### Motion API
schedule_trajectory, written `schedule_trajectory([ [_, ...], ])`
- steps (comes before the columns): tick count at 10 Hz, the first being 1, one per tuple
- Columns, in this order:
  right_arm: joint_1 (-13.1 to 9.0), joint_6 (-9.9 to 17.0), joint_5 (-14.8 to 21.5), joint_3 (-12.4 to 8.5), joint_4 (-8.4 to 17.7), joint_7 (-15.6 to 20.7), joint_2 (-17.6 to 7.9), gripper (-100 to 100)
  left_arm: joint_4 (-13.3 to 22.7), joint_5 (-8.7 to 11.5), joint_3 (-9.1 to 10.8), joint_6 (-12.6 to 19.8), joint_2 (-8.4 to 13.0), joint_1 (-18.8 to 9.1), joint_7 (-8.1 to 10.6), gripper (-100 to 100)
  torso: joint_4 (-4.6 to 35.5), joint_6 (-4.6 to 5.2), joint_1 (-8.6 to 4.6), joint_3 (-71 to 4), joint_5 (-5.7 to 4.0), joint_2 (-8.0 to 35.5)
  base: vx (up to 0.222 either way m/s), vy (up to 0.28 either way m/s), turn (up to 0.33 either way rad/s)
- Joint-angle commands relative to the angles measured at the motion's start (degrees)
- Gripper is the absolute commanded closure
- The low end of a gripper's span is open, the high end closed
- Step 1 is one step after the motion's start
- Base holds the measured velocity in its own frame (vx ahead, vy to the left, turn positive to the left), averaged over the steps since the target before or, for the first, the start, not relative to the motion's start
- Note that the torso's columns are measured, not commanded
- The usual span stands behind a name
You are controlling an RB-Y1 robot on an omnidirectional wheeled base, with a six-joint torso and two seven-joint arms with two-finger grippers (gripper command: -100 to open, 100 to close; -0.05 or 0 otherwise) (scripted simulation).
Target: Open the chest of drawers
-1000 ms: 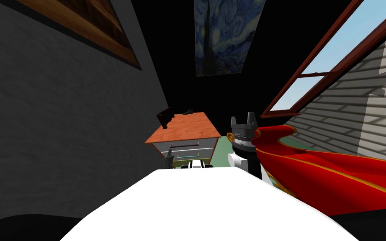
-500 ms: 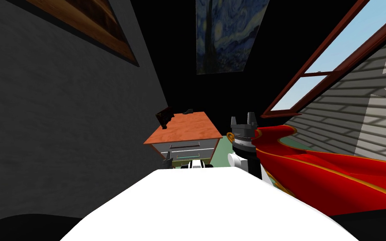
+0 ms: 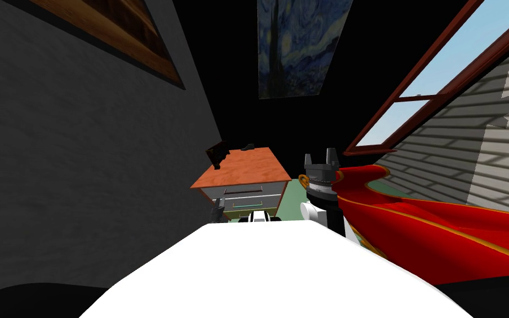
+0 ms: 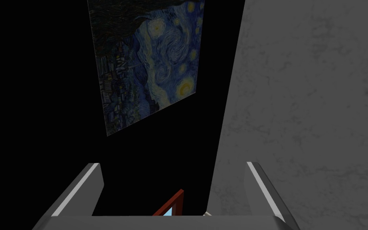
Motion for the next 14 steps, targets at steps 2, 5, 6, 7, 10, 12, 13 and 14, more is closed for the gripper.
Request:
schedule_trajectory([
  [2,0.0,0.0,0.0,0.0,0.0,0.0,0.0,0,-2.8,0.2,-0.29,4.2,1.7,-0.1,0.71,-100,0.0,0.0,0.01,0.0,0.01,0.0,-0.029,-0.02,0.007],
  [5,0.0,0.0,0.0,0.0,0.0,0.0,0.0,0,-4.8,0.3,-0.49,7.5,1.8,-0.4,1.25,-100,0.0,0.0,0.0,0.0,0.0,0.0,-0.031,-0.024,0.008],
  [6,0.0,0.0,0.0,0.0,0.0,0.0,0.0,0,-5.4,0.4,-0.56,8.6,1.6,-0.5,1.43,-100,0.0,0.0,0.01,0.0,0.0,0.0,-0.034,-0.021,0.008],
  [7,0.0,0.0,0.0,0.0,0.0,0.0,0.0,0,-6.0,0.4,-0.62,9.7,1.4,-0.6,1.6,-100,0.0,0.0,0.02,0.0,0.01,0.0,-0.029,-0.014,0.008],
  [10,0.0,0.0,0.0,0.0,0.0,0.0,0.0,0,-7.8,0.6,-0.81,12.8,0.6,-0.9,2.08,-100,0.0,0.0,0.0,0.0,0.0,0.0,-0.028,-0.021,0.007],
  [12,0.0,0.0,0.0,0.0,0.0,0.0,0.0,0,-8.9,0.7,-0.93,14.7,0.2,-1.1,2.4,-100,0.0,0.0,0.02,0.0,0.01,0.0,-0.026,-0.018,0.006],
  [13,0.0,0.0,0.0,0.0,0.0,0.0,0.0,0,-9.4,0.7,-0.98,15.7,0.0,-1.2,2.55,-100,0.0,0.0,0.02,0.0,0.01,0.0,-0.026,-0.017,0.007],
  [14,0.0,0.0,0.0,0.0,0.0,0.0,0.0,0,-10.0,0.7,-1.04,16.7,0.0,-1.2,2.71,-100,0.0,0.0,0.02,0.0,0.01,0.0,-0.028,-0.016,0.008],
])
